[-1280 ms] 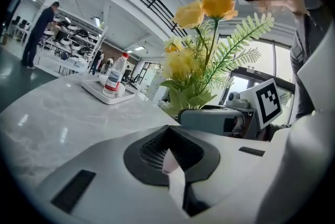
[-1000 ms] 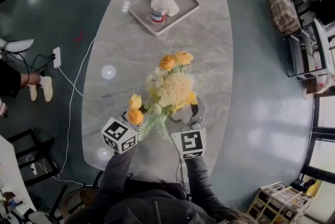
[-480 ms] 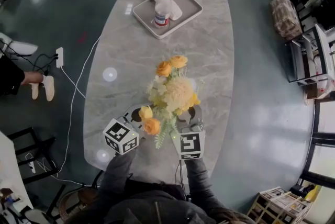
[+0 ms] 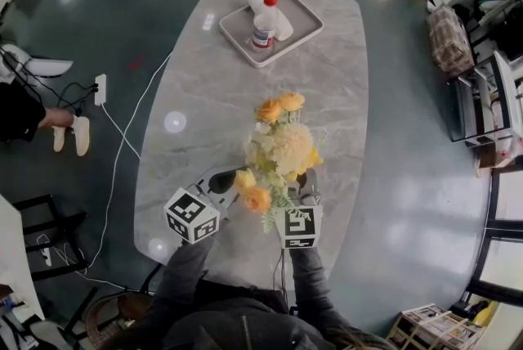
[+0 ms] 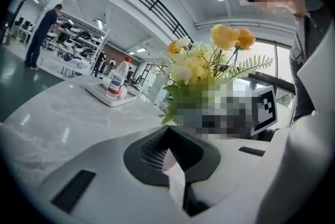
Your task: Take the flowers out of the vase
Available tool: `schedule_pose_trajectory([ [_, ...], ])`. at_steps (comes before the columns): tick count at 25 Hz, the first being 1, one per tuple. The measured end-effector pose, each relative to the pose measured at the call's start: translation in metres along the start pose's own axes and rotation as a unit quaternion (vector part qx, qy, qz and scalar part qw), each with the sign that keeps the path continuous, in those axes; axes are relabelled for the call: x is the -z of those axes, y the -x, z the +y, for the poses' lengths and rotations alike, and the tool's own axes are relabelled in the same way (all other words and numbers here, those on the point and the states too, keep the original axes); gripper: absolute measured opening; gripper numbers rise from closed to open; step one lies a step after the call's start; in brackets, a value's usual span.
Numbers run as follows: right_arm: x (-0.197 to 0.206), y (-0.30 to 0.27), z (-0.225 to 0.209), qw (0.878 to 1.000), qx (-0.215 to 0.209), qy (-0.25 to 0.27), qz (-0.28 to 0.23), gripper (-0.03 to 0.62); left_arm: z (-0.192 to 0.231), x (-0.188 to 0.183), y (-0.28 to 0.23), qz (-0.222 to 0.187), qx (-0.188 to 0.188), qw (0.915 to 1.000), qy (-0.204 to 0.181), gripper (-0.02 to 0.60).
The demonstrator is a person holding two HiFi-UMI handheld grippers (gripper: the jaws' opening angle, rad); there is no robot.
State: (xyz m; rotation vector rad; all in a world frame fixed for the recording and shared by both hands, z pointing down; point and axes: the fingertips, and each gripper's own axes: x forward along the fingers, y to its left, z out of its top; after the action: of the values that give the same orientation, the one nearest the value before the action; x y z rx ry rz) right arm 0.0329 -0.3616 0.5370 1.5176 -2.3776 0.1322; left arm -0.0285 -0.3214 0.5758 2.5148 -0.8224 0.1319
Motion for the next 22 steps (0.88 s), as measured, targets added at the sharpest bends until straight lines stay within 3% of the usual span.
schedule_pose_trajectory([
  [11,-0.021,0.016,-0.005,0.999,-0.003,-0.038,-0.027,0.048,-0.021,-0.012,0.011,-0.014,0.006,0.9998,-0.009,0.0],
  [22,-0.059,0.056,-0.001,0.994,-0.006,-0.046,-0.102,0.046,-0.056,-0.025,0.031,-0.034,0.005,0.999,-0.029,0.0],
])
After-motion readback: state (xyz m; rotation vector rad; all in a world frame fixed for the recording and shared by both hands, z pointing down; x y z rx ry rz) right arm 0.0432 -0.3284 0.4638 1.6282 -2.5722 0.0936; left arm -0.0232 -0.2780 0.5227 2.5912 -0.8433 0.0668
